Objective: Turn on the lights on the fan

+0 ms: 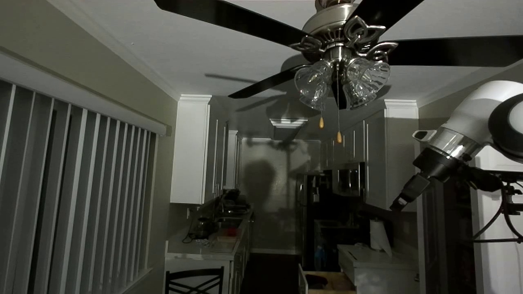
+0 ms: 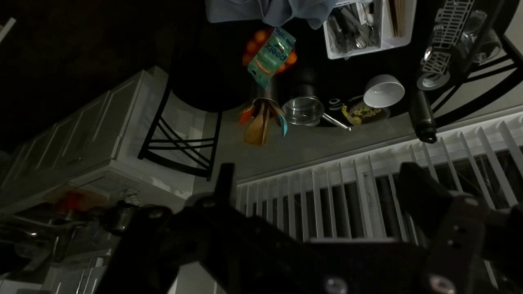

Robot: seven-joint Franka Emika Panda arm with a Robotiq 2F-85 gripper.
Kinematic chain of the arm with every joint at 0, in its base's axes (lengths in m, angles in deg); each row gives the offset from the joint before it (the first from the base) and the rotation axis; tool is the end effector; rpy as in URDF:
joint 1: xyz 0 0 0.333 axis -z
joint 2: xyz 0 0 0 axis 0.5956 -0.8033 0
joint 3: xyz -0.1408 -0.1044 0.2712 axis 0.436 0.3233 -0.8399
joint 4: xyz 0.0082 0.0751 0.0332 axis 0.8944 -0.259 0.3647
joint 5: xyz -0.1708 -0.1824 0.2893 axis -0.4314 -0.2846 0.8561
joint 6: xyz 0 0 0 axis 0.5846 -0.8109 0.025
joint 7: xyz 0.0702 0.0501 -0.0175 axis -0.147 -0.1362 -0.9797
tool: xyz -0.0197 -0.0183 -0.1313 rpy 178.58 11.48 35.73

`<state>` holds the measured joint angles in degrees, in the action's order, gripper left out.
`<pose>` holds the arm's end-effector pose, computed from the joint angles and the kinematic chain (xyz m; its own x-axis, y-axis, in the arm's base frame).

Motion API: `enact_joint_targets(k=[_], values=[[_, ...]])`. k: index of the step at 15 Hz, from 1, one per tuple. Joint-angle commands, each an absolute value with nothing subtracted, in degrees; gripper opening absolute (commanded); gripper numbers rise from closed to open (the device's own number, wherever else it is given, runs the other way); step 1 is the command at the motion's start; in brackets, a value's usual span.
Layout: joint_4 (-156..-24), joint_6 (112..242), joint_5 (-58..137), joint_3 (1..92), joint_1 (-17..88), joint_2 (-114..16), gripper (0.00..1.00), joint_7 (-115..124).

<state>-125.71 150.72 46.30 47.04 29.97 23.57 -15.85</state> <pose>0.2566 -0.0024 0.7198 0.7514 0.2640 0.6047 0.3104 -0.9502 0.0292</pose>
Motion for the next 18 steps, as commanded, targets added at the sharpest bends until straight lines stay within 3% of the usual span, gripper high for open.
enact_joint_targets(k=[1, 13, 18], values=[[-125.5, 150.6, 46.2, 47.1, 29.8, 23.4, 1.00, -15.7], [-125.5, 150.6, 46.2, 47.1, 29.8, 23.4, 1.00, -15.7], [-125.4, 160.2, 45.7, 46.5, 28.0, 24.3, 1.00, -18.6]])
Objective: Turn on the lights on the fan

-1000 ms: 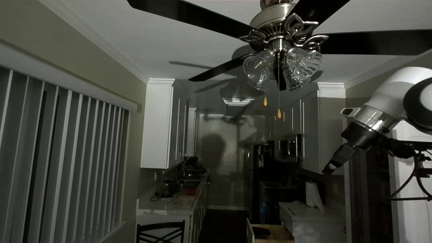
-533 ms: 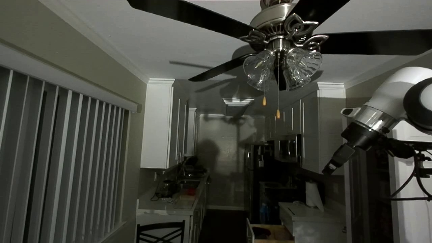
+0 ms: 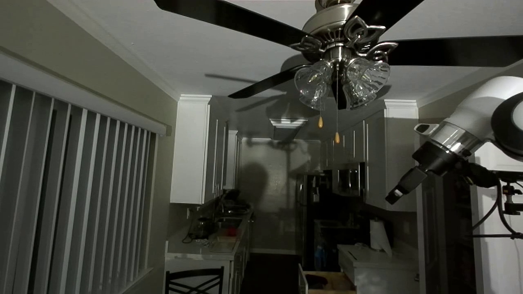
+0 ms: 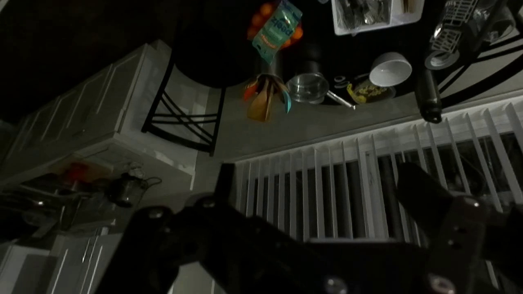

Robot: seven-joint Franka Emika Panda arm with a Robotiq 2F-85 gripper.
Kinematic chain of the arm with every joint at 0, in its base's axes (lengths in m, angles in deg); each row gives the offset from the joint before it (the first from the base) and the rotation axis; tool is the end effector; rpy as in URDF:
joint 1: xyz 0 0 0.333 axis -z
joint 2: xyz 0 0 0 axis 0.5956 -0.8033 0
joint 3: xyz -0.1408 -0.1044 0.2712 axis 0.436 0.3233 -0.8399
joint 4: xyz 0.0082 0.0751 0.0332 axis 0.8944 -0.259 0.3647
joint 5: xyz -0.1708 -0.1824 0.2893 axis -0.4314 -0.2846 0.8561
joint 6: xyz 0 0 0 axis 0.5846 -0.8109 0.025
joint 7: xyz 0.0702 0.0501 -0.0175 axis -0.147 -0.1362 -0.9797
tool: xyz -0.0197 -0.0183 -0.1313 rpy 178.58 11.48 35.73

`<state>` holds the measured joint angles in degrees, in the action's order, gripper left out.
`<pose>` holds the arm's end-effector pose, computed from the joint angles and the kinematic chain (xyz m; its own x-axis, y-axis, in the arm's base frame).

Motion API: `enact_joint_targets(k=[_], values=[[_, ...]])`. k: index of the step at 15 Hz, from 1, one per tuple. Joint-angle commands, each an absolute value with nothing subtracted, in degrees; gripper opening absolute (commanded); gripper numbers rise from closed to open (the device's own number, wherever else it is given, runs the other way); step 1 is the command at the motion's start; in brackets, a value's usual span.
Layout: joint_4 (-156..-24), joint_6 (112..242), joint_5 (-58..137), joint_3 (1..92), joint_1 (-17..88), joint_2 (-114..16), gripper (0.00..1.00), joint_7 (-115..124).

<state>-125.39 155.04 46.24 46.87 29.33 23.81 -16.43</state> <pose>0.2579 0.0001 0.7350 0.6941 0.2718 0.6666 0.3156 -0.9471 0.0576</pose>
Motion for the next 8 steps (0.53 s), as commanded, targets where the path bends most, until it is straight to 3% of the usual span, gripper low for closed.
enact_joint_targets(k=[1, 8], values=[[-125.6, 162.6, 45.6, 46.4, 27.7, 24.5, 1.00, -18.9], [-122.9, 182.8, 40.4, 43.3, 29.8, 18.2, 1.00, -16.1]])
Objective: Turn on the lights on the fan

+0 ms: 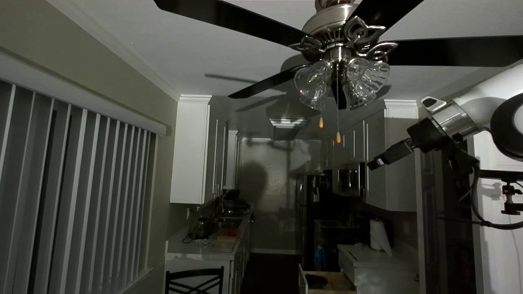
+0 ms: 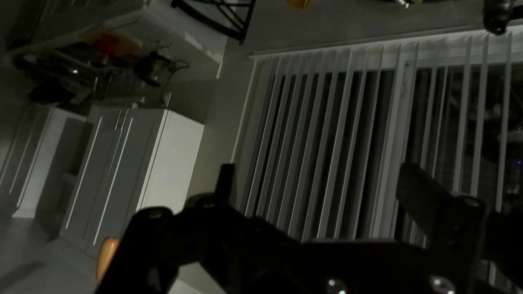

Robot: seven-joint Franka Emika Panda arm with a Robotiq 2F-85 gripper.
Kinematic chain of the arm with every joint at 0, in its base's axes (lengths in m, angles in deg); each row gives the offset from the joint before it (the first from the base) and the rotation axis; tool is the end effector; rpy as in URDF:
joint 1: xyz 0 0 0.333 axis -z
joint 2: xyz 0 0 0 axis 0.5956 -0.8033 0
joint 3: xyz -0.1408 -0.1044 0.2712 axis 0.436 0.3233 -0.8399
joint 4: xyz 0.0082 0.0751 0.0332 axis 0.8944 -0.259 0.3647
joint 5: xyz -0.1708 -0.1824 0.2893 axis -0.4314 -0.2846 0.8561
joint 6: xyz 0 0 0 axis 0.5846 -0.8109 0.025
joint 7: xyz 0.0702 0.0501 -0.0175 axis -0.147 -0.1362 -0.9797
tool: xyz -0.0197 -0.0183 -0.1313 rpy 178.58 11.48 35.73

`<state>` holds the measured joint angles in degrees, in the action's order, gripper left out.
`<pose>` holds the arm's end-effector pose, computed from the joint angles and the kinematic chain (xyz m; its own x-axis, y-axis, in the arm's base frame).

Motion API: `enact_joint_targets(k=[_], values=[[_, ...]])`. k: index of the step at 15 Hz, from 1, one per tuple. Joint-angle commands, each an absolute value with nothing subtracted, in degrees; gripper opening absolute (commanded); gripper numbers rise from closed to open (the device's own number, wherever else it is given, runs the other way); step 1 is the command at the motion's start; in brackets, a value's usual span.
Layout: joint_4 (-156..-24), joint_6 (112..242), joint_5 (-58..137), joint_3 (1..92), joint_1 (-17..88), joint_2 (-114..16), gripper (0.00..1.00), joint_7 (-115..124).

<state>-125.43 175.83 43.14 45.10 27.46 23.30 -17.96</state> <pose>0.2662 0.0163 0.7901 0.4125 0.3211 0.8525 0.2781 -0.9355 0.2178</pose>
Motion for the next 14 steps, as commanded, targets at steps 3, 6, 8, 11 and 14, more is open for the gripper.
enact_joint_targets(k=[3, 6, 8, 11, 14], values=[[-120.1, 189.4, 37.8, 41.8, 32.4, 13.0, 1.00, -13.0], [-117.6, 193.0, 35.4, 40.2, 35.7, 9.0, 1.00, -9.8], [-115.8, 193.9, 34.4, 39.3, 37.8, 6.9, 1.00, -7.7], [-112.2, 194.0, 33.2, 38.3, 40.3, 3.4, 1.00, -5.3], [-106.2, 193.7, 32.0, 37.5, 42.5, -1.0, 1.00, -2.7]])
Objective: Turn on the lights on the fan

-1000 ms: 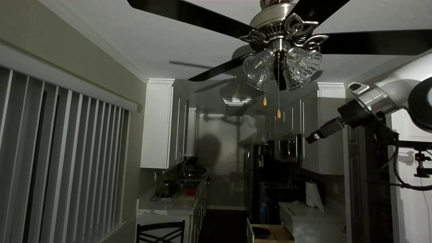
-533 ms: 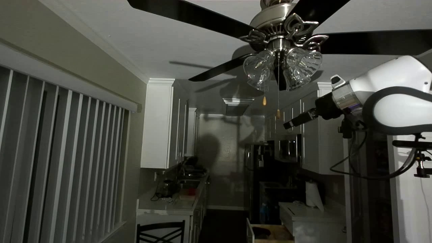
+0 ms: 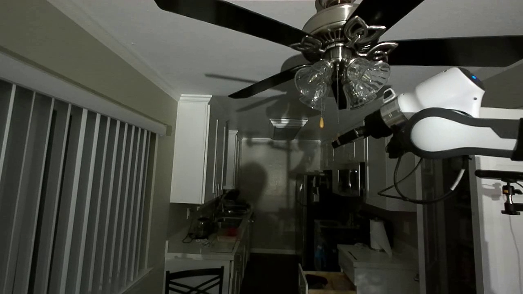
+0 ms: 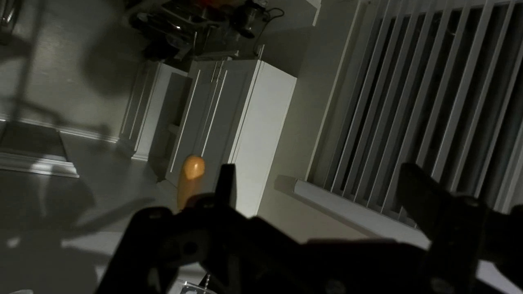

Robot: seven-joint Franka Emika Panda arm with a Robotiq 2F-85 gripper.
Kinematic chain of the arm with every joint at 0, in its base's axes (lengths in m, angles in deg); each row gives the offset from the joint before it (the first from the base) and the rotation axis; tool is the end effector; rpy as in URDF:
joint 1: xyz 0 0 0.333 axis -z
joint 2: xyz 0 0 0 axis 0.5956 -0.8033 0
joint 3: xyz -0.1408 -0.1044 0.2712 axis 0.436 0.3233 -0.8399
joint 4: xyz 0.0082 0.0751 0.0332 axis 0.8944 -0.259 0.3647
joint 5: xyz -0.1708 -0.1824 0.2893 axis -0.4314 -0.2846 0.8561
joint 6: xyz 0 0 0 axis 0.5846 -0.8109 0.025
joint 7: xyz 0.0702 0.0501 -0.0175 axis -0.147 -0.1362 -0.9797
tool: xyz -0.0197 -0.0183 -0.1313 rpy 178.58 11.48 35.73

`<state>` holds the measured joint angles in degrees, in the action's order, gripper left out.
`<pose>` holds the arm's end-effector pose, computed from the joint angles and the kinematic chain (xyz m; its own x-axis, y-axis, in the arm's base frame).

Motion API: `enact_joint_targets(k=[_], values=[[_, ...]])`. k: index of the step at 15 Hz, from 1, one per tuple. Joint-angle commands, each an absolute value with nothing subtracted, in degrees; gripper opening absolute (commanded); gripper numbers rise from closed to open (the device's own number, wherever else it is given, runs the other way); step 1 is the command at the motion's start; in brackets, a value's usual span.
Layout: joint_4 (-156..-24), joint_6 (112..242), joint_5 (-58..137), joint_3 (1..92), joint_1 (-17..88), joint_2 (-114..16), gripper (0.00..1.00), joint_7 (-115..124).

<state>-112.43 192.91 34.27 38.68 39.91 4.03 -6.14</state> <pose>0.3749 0.0167 0.8420 0.3087 0.2586 0.9153 -0.0035 -0.9620 0.2729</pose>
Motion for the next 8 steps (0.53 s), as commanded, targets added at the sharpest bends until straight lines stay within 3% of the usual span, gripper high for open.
enact_joint_targets(k=[1, 8], values=[[-104.3, 193.4, 31.6, 37.2, 43.3, -2.2, 1.00, -1.7], [-96.6, 192.3, 29.2, 37.5, 46.5, -8.1, 1.00, 2.6]])
